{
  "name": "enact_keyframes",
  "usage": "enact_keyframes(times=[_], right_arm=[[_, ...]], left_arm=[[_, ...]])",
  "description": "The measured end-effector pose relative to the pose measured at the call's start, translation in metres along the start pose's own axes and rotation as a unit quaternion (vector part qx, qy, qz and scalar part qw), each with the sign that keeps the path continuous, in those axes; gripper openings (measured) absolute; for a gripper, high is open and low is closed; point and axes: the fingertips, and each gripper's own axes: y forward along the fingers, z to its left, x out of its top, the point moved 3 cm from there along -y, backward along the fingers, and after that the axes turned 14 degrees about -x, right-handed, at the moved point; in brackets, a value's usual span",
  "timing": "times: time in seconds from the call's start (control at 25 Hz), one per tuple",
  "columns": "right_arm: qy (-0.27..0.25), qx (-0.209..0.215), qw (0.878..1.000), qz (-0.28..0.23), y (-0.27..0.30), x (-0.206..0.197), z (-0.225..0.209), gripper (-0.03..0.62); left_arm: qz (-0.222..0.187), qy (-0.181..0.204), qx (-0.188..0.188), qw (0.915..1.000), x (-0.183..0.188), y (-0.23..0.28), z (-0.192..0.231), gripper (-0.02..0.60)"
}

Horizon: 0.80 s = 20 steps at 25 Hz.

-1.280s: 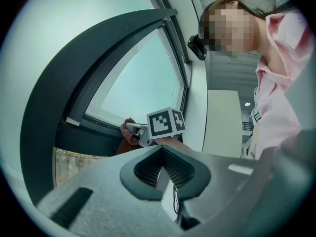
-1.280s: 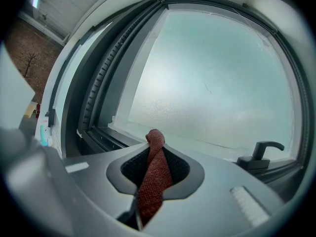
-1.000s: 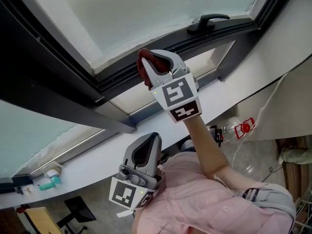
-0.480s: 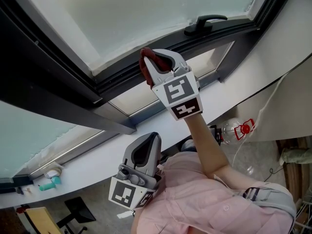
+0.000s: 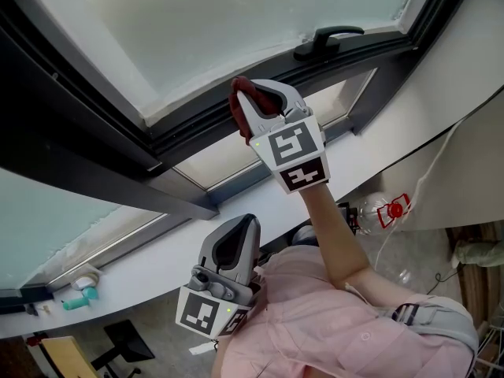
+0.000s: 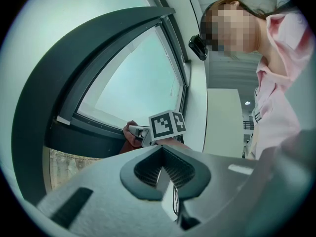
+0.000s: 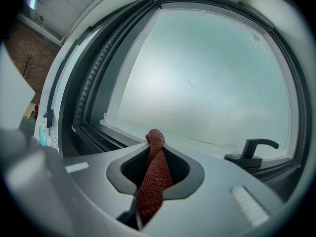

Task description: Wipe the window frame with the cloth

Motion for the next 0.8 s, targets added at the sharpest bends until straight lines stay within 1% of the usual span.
enact_keyframes(times=[0.36,0.56,0.68,0.8], right_arm=[[0.002,-0.003,1.0,0.004,0.001,-0.003,-0.011,0.064],[0.002,-0.012,1.0,0.006,0.002,-0.006,-0.023,0.064],[0.003,-0.018,1.0,0.01,0.004,-0.012,-0.03,0.064],[0.005,-0.019,1.0,0.018,0.002,-0.018,-0.038,0.064]], left_arm=[[-0.003,-0.003,-0.009,1.0,-0.001,0.01,0.002,-0.002],[0.005,-0.009,-0.023,0.9997,-0.005,0.021,0.002,-0.002],[0.015,-0.021,-0.047,0.9986,-0.013,0.031,0.0,-0.002],[0.027,-0.041,-0.1,0.9938,-0.023,0.046,-0.01,-0.003]])
